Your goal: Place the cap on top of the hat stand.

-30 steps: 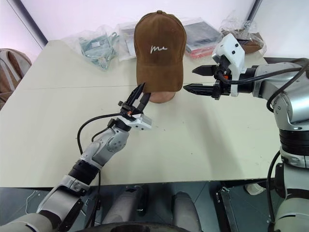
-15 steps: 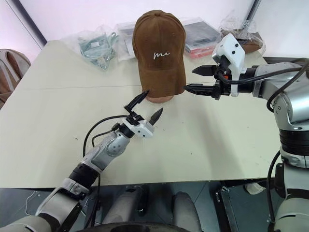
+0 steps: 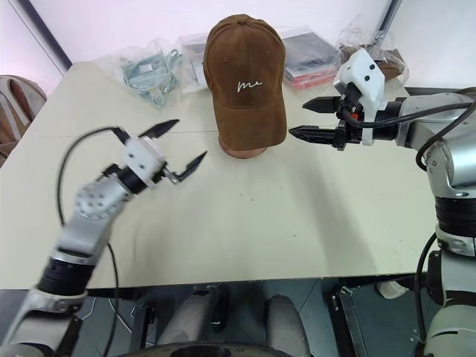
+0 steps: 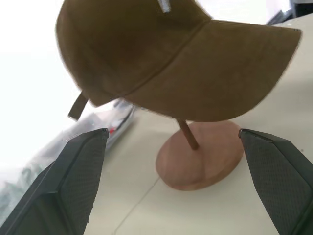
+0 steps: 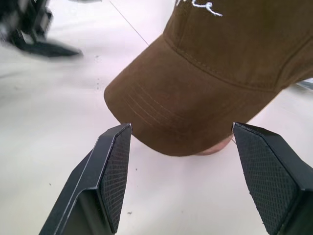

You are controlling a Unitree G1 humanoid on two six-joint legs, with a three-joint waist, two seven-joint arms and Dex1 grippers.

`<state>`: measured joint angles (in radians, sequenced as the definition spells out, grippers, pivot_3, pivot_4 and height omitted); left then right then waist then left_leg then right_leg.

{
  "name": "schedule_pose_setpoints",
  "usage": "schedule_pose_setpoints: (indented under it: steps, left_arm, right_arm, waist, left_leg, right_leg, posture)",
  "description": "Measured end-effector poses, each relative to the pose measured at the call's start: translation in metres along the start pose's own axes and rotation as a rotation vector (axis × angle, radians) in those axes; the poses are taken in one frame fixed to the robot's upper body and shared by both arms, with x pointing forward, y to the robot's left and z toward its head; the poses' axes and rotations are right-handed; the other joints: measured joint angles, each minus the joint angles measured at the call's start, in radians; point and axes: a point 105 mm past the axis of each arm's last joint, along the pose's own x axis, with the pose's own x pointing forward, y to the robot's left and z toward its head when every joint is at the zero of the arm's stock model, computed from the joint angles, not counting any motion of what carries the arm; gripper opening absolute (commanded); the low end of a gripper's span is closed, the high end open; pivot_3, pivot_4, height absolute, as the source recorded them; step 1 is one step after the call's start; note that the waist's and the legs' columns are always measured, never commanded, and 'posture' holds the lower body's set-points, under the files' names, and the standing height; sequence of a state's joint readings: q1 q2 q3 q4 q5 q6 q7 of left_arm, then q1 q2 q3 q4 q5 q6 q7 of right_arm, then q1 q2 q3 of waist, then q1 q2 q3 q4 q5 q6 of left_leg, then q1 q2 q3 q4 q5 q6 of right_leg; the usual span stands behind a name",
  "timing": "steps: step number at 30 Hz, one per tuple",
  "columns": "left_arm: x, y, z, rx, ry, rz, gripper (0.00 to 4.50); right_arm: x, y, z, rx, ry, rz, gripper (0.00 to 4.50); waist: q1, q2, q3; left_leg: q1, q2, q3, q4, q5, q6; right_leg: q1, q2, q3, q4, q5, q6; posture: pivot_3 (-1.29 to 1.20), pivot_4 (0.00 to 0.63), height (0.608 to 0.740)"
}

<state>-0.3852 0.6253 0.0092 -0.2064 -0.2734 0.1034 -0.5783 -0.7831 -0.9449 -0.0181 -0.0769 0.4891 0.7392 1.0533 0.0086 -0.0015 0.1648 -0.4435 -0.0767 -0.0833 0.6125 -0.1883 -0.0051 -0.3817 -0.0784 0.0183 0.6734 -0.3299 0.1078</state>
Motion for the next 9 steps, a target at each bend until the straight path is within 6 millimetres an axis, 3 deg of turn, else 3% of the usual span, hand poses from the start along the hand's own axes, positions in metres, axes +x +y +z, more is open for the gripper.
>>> schedule_pose_setpoints:
  steps: [9]
  left_arm:
    - [-0.022, 0.062, 0.051, -0.092, 0.049, -0.117, 4.49]
  right_arm:
    - [-0.015, -0.012, -0.006, -0.025, 0.028, -0.070, 3.35]
  waist:
    - [-0.002, 0.000, 0.000]
  left_leg:
    - [0.000, 0.000, 0.000, 0.000, 0.000, 0.000]
  right_leg:
    - [0.000, 0.000, 0.000, 0.000, 0.000, 0.000]
  posture:
    - [0.00, 0.150, 0.740]
